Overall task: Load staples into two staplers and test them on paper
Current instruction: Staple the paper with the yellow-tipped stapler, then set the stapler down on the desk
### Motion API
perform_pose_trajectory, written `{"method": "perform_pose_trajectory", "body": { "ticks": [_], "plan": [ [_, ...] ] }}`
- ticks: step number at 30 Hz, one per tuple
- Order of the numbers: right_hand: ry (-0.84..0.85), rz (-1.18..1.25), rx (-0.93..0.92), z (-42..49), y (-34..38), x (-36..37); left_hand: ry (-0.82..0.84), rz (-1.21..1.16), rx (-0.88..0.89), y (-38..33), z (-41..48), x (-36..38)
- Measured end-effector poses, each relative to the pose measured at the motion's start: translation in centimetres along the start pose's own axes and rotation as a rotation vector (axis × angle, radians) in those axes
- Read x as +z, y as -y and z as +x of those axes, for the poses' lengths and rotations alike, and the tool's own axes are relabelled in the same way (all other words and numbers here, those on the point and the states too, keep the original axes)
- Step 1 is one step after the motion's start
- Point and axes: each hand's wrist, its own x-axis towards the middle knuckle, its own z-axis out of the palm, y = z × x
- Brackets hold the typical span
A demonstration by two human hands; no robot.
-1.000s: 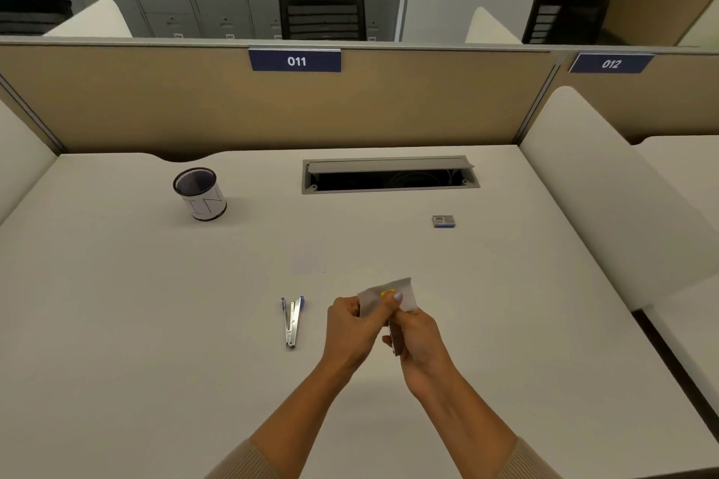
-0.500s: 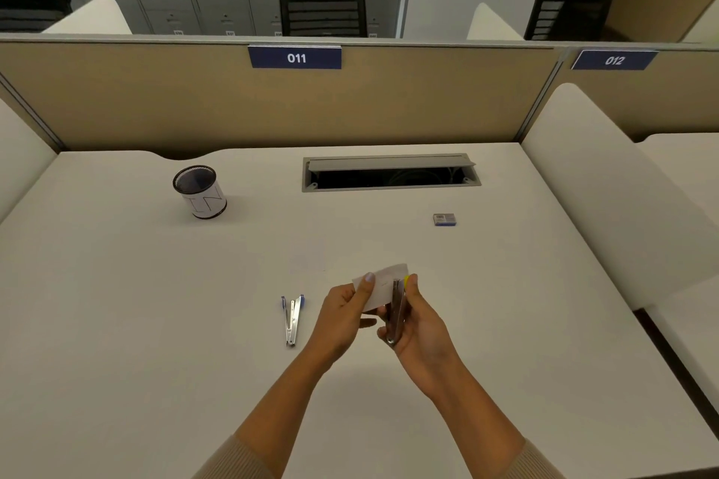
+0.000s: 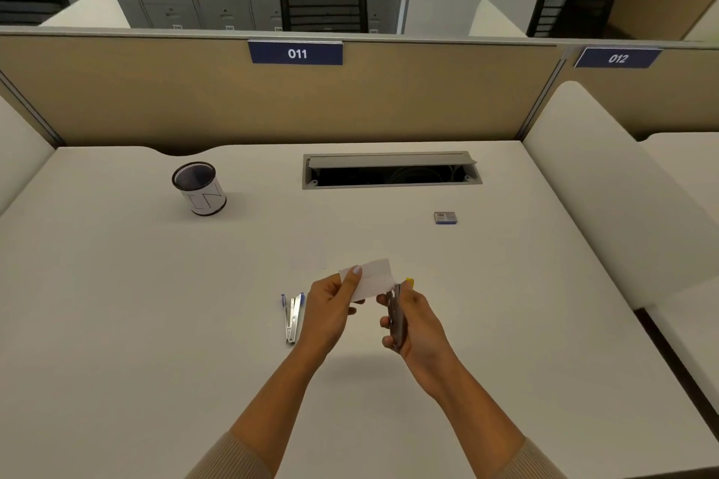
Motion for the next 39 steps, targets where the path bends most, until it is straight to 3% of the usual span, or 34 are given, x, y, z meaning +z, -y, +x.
{"method": "perform_pose_trajectory", "body": {
  "ticks": [22, 28, 33, 39],
  "plan": [
    [-0.305, -0.49, -0.147, 6.8, -3.8, -3.4, -0.136, -0.038, -0.098, 0.7, 1.6, -1.7],
    [-0.297, -0.752, -0.25, 8.7, -5.7, -3.8, -0.135, -0.024, -0.11, 0.9, 1.7, -1.9],
    [-0.237, -0.921, -0.223, 9.9, -6.2, -3.9, -0.143, -0.014, -0.123, 1.3, 1.7, -2.3],
    [-0.239, -0.92, -0.222, 10.9, -6.4, -4.3, -0.17, -0.002, -0.135, 2.1, 1.6, -3.0]
  ]
}}
